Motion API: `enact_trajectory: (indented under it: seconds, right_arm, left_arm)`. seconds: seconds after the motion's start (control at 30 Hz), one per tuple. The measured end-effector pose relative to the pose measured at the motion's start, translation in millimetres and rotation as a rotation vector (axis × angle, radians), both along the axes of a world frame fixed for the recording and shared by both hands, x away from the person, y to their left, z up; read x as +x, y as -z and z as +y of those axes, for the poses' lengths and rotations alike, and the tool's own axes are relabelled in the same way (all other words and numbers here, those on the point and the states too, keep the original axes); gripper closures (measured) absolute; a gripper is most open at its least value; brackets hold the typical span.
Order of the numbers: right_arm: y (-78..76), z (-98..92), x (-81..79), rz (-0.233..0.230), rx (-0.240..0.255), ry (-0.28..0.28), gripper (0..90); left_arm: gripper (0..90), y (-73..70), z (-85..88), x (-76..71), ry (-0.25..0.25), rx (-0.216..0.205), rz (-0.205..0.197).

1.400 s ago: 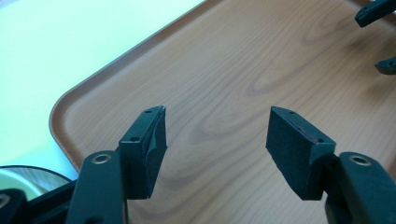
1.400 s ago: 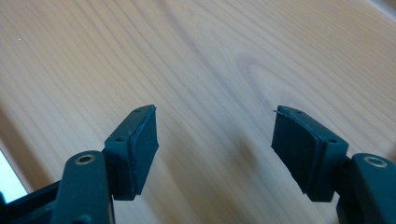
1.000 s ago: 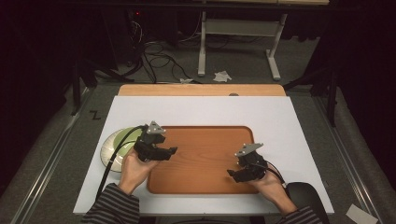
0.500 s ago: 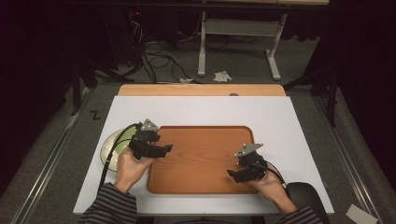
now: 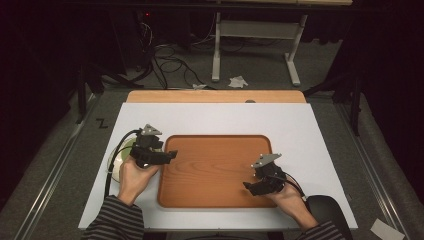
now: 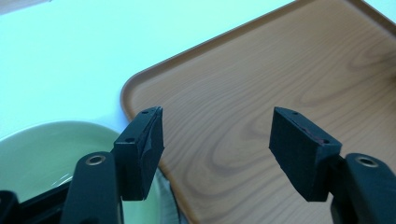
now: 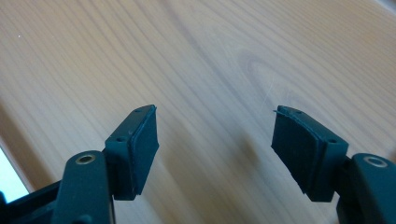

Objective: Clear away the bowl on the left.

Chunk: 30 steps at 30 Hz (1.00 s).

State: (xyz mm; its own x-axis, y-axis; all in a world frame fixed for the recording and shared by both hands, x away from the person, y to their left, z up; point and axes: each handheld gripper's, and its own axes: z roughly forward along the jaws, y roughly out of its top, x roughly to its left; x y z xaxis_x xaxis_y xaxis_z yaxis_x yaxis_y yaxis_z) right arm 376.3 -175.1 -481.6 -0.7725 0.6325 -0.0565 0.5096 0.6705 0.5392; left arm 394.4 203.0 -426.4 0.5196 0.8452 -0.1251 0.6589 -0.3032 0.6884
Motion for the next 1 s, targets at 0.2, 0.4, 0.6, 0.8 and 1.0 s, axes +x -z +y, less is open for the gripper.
enact_trajectory:
  seconds: [0.2, 0.4, 0.6, 0.8, 1.0]
  right_arm:
    - [-0.6, -0.3, -0.3, 0.0, -0.002, 0.0, 33.0]
    - [-0.3, 0.0, -0.2, 0.001, -0.003, 0.0, 33.0]
    - [-0.2, -0.3, 0.1, 0.001, 0.001, -0.002, 33.0]
    - [-0.5, -0.2, -0.6, 0.0, -0.003, -0.002, 33.0]
    - [-0.2, -0.3, 0.1, 0.001, -0.004, -0.004, 33.0]
  left_arm:
    - [35.7, -0.8, 8.1, 0.8, -0.023, -0.015, 0.002]
    - [34.7, 1.7, 16.2, 4.0, -0.048, -0.027, 0.029]
    - [34.8, 0.9, 21.3, 4.4, -0.068, -0.024, 0.032]
    - [34.7, -0.2, 27.9, 4.1, -0.092, -0.022, 0.027]
    - [35.5, -0.8, 36.3, 5.1, -0.114, -0.027, 0.035]
